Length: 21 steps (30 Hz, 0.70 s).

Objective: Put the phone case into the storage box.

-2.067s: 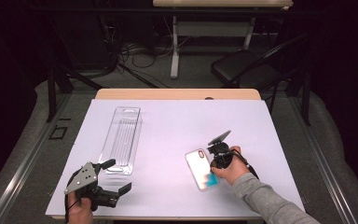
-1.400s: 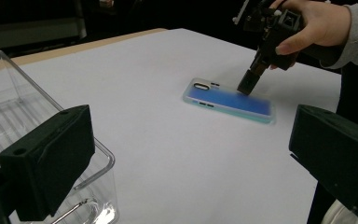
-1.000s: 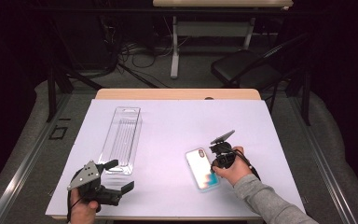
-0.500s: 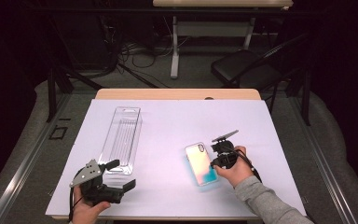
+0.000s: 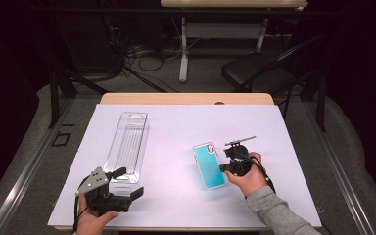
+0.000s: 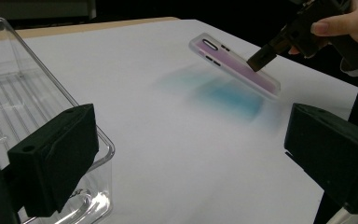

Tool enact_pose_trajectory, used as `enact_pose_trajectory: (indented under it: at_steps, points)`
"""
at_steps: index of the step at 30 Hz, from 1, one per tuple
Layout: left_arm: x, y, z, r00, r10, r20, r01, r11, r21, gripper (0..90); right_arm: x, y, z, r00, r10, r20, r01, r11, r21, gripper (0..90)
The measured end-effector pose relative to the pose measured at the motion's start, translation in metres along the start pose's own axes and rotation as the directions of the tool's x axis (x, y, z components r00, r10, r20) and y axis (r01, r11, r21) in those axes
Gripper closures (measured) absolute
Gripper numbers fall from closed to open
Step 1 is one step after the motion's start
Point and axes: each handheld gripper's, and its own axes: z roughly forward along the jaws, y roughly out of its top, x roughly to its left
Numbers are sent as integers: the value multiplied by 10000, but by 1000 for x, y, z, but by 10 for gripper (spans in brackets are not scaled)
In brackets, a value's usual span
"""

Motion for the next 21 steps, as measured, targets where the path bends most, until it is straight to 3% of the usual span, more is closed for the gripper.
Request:
enact_pose_trajectory:
  at_steps: [11, 21]
  points:
    - [-1, 0, 2, 9999, 64, -132, -62, 9999, 97, 46, 0, 2, -4, 9996, -101, -249, 72, 9934, -1142, 874]
    - [0, -1, 6, 9999, 70, -137, -69, 9999, 120, 65, 3, 4, -6, 9994, -335, -124, 301, 9765, -2133, 874]
